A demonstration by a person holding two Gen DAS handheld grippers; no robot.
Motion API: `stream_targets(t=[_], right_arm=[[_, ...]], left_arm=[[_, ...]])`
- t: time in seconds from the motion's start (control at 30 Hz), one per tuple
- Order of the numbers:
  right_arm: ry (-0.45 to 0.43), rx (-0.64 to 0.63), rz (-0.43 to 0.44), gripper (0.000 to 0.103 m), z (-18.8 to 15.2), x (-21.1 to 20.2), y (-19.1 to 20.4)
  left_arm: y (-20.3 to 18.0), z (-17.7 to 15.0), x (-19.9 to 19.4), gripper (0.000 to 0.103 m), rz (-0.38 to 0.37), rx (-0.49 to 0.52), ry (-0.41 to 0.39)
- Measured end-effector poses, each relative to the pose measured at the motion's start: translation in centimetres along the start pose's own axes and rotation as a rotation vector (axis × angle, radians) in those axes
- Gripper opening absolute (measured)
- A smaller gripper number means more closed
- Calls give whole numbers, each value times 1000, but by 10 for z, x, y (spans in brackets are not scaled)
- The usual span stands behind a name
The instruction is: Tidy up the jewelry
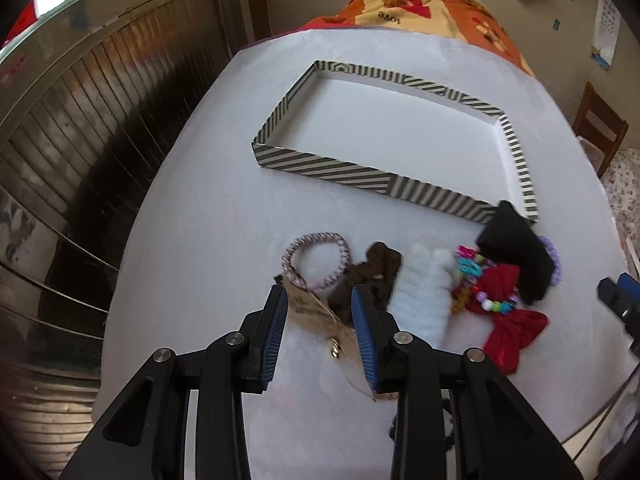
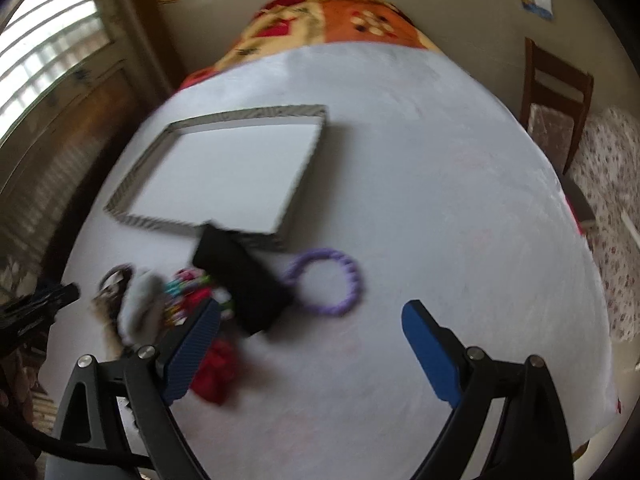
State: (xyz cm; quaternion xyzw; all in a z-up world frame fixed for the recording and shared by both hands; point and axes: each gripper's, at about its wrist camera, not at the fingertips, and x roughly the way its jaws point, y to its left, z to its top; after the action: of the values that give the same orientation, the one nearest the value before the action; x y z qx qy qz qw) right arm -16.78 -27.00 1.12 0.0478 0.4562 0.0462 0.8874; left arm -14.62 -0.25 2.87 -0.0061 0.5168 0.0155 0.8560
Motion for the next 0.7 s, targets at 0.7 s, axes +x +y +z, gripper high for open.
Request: stream_targets(t=[0.7], right_arm=[[-41,-121,16,95,-10,-19,62]], left_arm=[[-11,-8,-20,24,24,4,-31]])
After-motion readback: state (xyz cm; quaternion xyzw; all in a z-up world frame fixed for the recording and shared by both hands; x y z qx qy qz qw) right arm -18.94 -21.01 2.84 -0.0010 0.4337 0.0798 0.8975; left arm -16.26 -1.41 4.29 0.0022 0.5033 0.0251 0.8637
